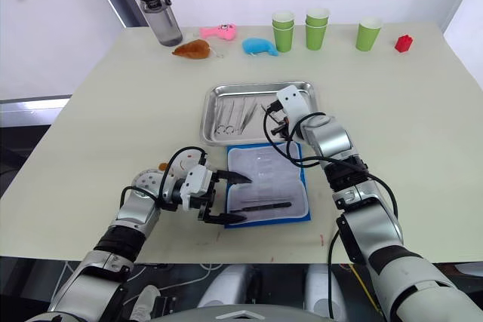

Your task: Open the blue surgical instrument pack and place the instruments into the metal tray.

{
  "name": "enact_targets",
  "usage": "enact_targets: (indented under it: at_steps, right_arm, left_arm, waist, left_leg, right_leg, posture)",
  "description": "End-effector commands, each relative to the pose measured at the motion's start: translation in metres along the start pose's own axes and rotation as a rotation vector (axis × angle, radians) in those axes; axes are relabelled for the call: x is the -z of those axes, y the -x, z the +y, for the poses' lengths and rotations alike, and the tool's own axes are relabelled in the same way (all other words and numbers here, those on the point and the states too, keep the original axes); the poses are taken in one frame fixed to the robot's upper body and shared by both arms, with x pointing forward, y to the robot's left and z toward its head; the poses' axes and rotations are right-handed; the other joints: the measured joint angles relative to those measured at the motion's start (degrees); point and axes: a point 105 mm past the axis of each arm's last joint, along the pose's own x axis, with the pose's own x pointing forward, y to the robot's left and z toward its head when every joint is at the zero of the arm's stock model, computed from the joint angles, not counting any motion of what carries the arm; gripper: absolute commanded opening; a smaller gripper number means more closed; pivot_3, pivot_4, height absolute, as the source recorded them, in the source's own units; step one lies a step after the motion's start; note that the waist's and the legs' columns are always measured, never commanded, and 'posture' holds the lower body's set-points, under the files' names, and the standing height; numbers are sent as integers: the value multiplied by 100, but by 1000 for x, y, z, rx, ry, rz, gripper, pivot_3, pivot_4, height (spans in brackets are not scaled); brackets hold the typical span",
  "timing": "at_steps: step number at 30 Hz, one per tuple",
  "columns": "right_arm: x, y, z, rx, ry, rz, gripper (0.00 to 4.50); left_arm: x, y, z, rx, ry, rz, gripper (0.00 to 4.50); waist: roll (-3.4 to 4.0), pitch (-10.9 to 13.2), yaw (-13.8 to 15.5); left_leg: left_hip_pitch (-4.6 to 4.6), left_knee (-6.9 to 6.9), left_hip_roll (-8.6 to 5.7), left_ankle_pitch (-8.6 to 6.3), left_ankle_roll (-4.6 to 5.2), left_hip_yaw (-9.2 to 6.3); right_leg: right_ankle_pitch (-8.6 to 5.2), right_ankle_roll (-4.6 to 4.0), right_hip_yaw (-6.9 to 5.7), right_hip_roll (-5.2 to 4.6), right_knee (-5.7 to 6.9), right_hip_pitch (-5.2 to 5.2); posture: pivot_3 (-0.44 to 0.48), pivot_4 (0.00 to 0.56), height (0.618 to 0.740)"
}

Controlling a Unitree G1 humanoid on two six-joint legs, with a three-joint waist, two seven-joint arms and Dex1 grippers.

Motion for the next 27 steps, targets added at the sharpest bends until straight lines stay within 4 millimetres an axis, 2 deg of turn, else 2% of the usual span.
enact_targets:
  at_steps: [1, 5, 9, 12, 15, 18, 23, 27]
  right_arm:
    - [-23, 4, 4, -23, 8, -70, 1518]
    - [-33, 12, -1, -20, 31, -121, 3036]
    - [-45, 25, -1, -49, 56, -192, 3036]
    - [-55, 41, 9, -130, 103, -328, 3036]
    - [-56, 59, 14, -183, 157, -446, 3036]
    - [-50, 74, 15, -217, 160, -499, 3036]
    - [-22, 120, 24, -353, 286, -625, 3036]
    - [-2, 139, 26, -446, 284, -590, 3036]
  left_arm:
    - [30, -10, -23, 66, 130, 63, 4500]
    - [31, -10, -23, 67, 132, 65, 4500]
    - [31, -9, -23, 66, 132, 65, 4500]
    - [31, -9, -23, 66, 132, 65, 4500]
    - [31, -9, -23, 65, 131, 65, 4500]
    - [31, -9, -23, 65, 130, 65, 4500]
    - [31, -10, -23, 72, 129, 65, 4500]
    - [31, -11, -22, 75, 128, 65, 4500]
  waist:
    - [0, 0, 1]
    - [0, 0, 2]
    - [2, -1, 0]
    - [3, -2, 4]
    - [2, -2, 6]
    - [2, -1, 10]
    - [2, -3, 33]
    - [2, -1, 12]
  left_leg:
    - [0, 0, 0, 0, 0, 0]
    - [-18, -3, 1, 1, -1, -28]
    - [-33, -10, 1, 2, -4, -57]
    - [-34, -9, 0, 2, -3, -60]
    - [-42, -9, 0, 2, -3, -68]
    - [-45, -7, -2, 2, -3, -72]
    - [-50, -8, -4, 2, -4, -82]
    - [-54, -7, -6, 2, -3, -84]
  right_leg:
    - [0, 0, 0, 0, 0, 0]
    - [0, -1, -22, 1, 0, -10]
    - [1, -4, -49, 1, -2, -13]
    - [1, -4, -52, 1, -4, -12]
    - [0, -3, -63, 0, -9, -12]
    - [0, -3, -67, 0, -9, -12]
    - [0, -3, -75, 0, -16, -9]
    - [0, -3, -76, 0, -20, -8]
  posture:
    - [0, 150, 734]
    - [0, 150, 734]
    - [0, 150, 734]
    - [0, 150, 734]
    - [0, 150, 734]
    - [0, 150, 734]
    - [0, 150, 734]
    - [0, 150, 734]
